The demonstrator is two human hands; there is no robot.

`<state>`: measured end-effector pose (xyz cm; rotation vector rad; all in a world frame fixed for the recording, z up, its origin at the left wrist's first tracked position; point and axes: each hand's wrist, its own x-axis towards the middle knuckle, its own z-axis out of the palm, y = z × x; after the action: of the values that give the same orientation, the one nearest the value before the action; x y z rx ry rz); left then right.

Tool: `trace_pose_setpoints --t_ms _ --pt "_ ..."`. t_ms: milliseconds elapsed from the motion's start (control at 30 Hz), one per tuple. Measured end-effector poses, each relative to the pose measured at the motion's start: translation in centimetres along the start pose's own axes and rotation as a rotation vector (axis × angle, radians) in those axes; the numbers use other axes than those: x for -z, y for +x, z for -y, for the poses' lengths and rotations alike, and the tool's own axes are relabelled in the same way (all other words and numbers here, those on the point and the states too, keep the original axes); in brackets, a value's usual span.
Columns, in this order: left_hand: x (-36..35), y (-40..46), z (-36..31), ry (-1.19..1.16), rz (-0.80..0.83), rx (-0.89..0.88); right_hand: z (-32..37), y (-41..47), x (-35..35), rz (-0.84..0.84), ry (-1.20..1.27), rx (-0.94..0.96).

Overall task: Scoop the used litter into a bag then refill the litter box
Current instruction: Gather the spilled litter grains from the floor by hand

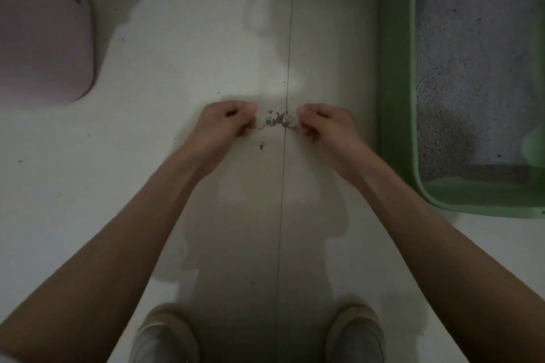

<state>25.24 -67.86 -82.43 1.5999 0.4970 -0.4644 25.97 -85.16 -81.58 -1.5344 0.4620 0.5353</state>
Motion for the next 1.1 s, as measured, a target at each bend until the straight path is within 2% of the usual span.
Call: trace_pose_setpoints --t_ms 67,100,167,233,300,400,467,533,667,933,1100 --pt "1.0 -0.7 -0.6 -0.44 0.094 0.087 0.2 -0.8 0.7 0.114 0.403 -0.105" --pt "1.2 -0.9 -0.8 -0.526 0.107 0.103 0.2 -1.2 1.0 0.153 0.51 -0.132" --pt "1.5 -1.2 -1.1 -0.573 0.093 0.096 0.2 -1.6 1.2 0.197 0.585 -0.137" --pt "1.6 -1.2 -1.1 -0.551 0.065 0.051 0.0 -1.5 0.9 0.188 0.52 -0.11" --pt "1.5 -1.1 -1.0 -0.466 0.053 0.015 -0.3 -1.2 0.5 0.12 0.327 -0.081" --pt "0.8 -0.6 -0.5 -0.229 0.02 0.001 -1.0 0.0 0.2 -0.052 -0.249 0.038" --pt "-0.1 0.0 0.0 0.17 -0.05 -0.076 -1.3 0.8 -0.1 -0.12 -0.525 0.133" --pt "-1.0 0.5 0.3 0.528 -0.094 -0.177 -1.6 1.4 -0.5 -0.122 -0.672 0.209" --pt "-2.3 1.5 1.1 0.738 -0.138 -0.254 -2.2 2.2 -1.1 -0.085 -0.848 0.258" --pt "-3.4 1.7 1.4 0.833 -0.156 -0.358 -2.2 2.4 -1.7 -0.087 -0.916 0.276" --pt "-3.7 1.8 1.4 1.038 -0.073 -0.416 -1.5 2.5 -1.8 -0.019 -0.996 0.252"
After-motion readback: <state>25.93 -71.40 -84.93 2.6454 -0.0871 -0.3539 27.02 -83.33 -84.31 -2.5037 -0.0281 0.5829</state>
